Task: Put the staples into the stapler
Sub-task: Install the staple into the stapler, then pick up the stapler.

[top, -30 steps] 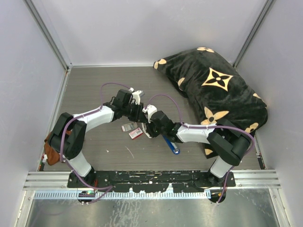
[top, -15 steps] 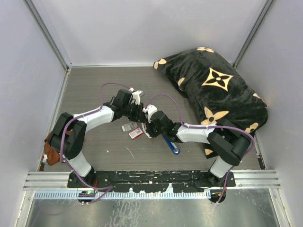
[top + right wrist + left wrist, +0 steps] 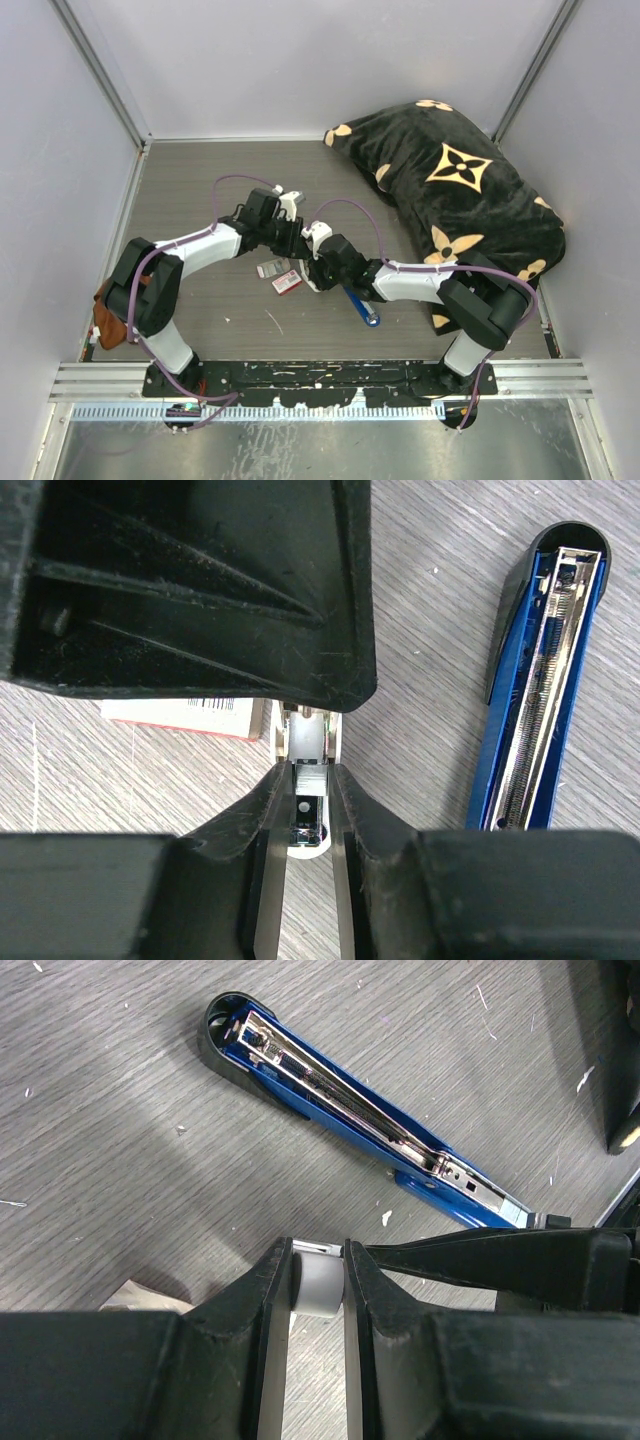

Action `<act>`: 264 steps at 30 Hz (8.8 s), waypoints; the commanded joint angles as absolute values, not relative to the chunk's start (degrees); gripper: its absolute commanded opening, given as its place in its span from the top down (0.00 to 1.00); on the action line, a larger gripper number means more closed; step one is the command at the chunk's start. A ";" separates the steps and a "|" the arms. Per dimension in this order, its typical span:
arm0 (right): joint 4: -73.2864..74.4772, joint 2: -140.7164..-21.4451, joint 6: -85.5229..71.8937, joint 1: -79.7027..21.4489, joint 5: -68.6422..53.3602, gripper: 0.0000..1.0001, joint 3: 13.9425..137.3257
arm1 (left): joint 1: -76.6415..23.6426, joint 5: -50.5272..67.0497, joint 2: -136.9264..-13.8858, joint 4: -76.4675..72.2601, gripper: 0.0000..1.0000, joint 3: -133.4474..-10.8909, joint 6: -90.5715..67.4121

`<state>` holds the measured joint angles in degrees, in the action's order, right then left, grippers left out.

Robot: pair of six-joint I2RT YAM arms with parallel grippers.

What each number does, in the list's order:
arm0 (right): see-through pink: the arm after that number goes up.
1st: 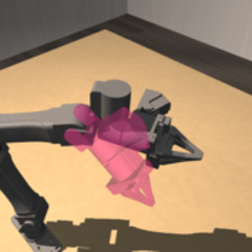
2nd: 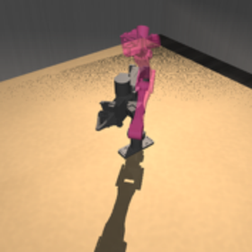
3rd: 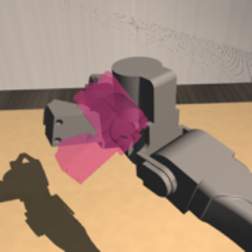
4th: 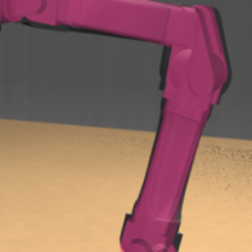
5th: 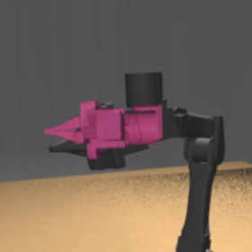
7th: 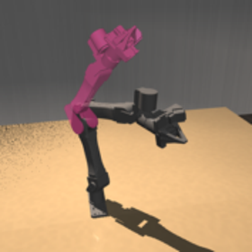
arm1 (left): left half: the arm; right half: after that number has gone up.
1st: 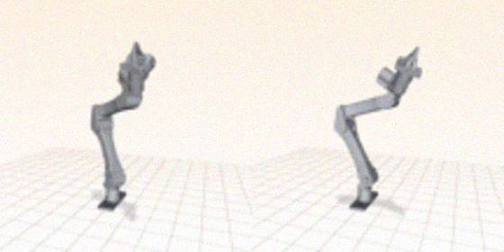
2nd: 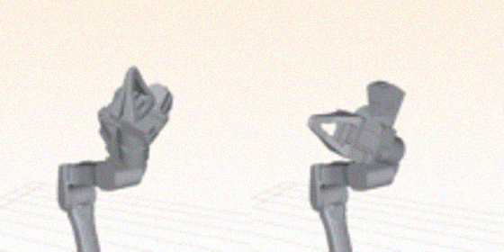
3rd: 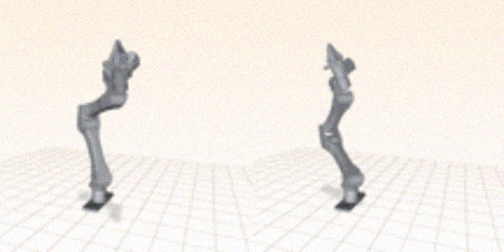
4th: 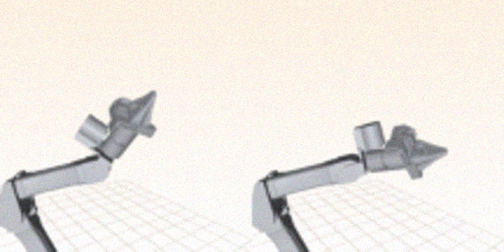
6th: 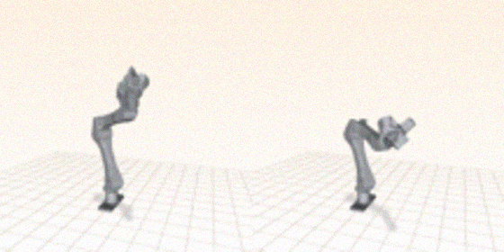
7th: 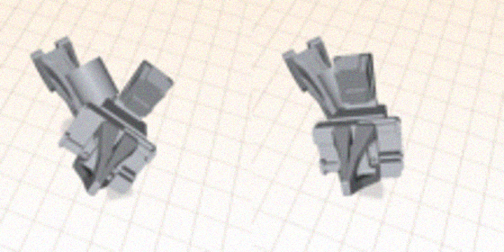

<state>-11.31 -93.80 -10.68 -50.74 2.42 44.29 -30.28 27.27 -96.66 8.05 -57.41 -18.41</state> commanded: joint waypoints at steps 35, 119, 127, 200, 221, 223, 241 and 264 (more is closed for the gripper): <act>-9.72 -78.88 -25.52 -42.18 -10.04 0.60 39.49 | -34.03 34.33 -97.10 7.01 1.00 -55.59 -14.33; -22.28 -70.64 -33.63 -42.77 -28.13 0.86 17.58 | -41.80 54.05 -103.86 12.50 1.00 -62.73 0.55; -25.39 -69.50 -34.19 -41.88 -26.94 0.85 15.19 | -43.01 55.99 -105.99 15.44 1.00 -64.78 2.07; 5.17 -54.80 -48.54 -62.47 11.80 0.64 23.85 | -40.06 39.63 -92.77 7.26 0.36 -59.99 -14.41; 9.93 -69.44 -58.54 -68.44 22.15 0.71 32.56 | -34.01 12.01 -67.98 15.56 0.25 -53.28 -13.05; 10.76 -69.76 -59.37 -69.12 22.35 0.72 32.97 | -34.01 11.42 -67.38 16.08 0.24 -53.53 -12.95; 9.76 -73.11 -61.33 -70.88 22.34 0.76 32.66 | -33.99 4.86 -61.85 16.80 0.17 -52.25 -12.36; -4.27 -58.74 -58.16 -64.34 7.93 0.99 25.27 | -34.01 10.47 -58.33 13.19 0.16 -48.75 -15.86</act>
